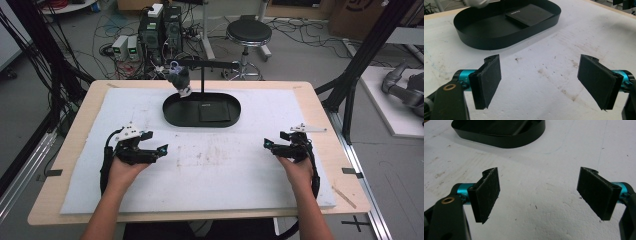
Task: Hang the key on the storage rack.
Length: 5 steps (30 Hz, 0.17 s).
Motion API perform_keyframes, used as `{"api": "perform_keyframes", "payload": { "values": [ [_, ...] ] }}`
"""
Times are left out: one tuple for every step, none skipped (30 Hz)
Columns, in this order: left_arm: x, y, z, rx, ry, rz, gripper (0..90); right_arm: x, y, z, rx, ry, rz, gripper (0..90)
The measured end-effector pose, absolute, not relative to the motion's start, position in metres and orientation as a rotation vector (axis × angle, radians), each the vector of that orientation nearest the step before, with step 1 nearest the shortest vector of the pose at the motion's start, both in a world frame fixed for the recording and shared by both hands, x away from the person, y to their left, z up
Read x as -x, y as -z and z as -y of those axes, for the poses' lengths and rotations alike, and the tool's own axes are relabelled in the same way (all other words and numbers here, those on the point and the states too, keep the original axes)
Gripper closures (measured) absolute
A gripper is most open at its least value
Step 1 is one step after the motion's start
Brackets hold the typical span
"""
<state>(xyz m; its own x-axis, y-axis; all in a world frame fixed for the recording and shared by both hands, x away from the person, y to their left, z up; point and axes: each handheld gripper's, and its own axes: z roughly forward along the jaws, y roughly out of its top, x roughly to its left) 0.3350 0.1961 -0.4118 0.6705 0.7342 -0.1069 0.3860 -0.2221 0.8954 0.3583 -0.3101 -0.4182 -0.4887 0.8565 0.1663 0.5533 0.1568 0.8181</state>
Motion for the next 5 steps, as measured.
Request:
{"api": "perform_keyframes", "payload": {
  "values": [
    [-0.3352, 0.412, -0.1962, -1.844, -0.418, -0.887, 19.2, -0.3582, 0.4182, 0.3099, -1.354, -1.256, -2.104, 19.1],
    [-0.3354, 0.4122, -0.1963, -1.846, -0.417, -0.888, 19.2, -0.3583, 0.4181, 0.31, -1.351, -1.255, -2.103, 19.0],
    [-0.3357, 0.4125, -0.1964, -1.845, -0.414, -0.892, 19.2, -0.3583, 0.418, 0.31, -1.35, -1.253, -2.104, 19.0],
    [-0.3357, 0.4128, -0.1964, -1.841, -0.412, -0.898, 19.2, -0.3581, 0.4179, 0.31, -1.35, -1.252, -2.105, 19.1],
    [-0.336, 0.4131, -0.1968, -1.84, -0.409, -0.902, 19.2, -0.3581, 0.418, 0.3101, -1.348, -1.253, -2.104, 19.1]
  ]
}}
